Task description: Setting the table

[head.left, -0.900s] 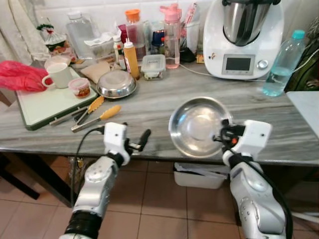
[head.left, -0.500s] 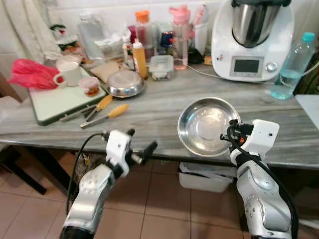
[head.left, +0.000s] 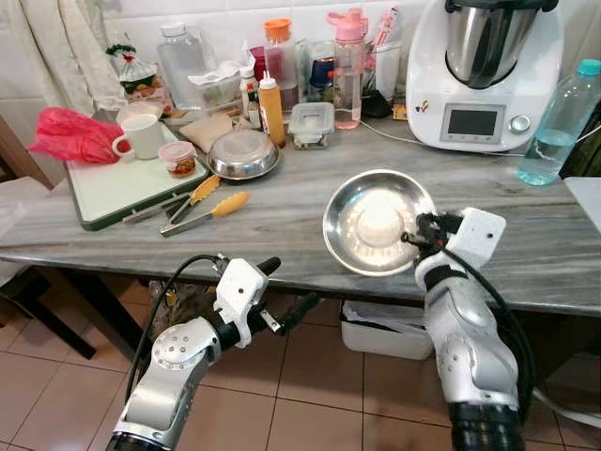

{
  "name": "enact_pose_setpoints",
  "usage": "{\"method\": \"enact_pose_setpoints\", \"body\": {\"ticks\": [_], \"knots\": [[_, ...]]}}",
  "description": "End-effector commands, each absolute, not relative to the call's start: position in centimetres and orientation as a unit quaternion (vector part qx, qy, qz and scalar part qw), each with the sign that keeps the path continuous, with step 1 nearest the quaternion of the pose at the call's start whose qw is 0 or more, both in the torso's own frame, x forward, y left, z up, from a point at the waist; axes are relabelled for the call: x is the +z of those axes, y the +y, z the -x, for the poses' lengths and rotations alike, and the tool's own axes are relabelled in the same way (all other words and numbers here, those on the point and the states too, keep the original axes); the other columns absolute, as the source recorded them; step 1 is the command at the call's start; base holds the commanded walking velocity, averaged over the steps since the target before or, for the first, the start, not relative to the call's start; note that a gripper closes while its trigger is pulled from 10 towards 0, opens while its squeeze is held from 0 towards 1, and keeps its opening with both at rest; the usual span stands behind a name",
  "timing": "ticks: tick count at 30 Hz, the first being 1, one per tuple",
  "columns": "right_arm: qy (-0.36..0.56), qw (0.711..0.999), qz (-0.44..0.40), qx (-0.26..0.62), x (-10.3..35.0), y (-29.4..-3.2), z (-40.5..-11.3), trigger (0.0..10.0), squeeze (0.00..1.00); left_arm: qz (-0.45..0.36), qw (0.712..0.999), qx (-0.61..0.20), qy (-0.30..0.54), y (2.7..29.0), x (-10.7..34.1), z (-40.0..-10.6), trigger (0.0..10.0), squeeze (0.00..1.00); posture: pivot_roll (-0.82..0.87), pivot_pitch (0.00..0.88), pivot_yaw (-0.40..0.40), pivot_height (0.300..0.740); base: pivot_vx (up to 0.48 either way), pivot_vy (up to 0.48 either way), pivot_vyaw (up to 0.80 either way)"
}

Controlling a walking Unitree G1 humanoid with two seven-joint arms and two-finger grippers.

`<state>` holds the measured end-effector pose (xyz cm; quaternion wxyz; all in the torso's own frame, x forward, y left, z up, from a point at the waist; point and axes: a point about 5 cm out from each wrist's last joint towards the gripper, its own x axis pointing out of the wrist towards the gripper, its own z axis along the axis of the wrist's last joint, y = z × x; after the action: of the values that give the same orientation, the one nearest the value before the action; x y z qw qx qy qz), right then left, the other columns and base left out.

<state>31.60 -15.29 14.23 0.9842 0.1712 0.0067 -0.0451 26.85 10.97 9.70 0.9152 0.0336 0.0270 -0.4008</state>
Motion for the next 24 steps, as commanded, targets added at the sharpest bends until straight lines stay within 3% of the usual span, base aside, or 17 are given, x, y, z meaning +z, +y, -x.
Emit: {"method": "enact_pose_setpoints", "body": {"ticks": [1, 11, 24], "knots": [[0.006, 0.977, -0.209, -0.046, 14.3, -14.9, -32.2, 10.0, 0.00, -0.044, 0.915, -0.401, 0.022, 11.1, 10.3, -27.2, 10.0, 0.00, -0.06, 0.000, 0.090, 0.740, 0.000, 0.000, 0.00], [0.052, 0.967, -0.247, -0.047, 13.0, -13.5, -33.7, 10.0, 0.00, -0.056, 0.911, -0.407, 0.025, 11.3, 10.6, -27.3, 10.0, 0.00, -0.05, 0.000, 0.087, 0.740, 0.000, 0.000, 0.00], [0.112, 0.964, -0.223, -0.093, 11.7, -14.8, -33.6, 10.0, 0.00, -0.055, 0.911, -0.409, 0.020, 10.7, 10.8, -27.5, 10.0, 0.00, -0.05, 0.000, 0.088, 0.740, 0.000, 0.000, 0.00]]}}
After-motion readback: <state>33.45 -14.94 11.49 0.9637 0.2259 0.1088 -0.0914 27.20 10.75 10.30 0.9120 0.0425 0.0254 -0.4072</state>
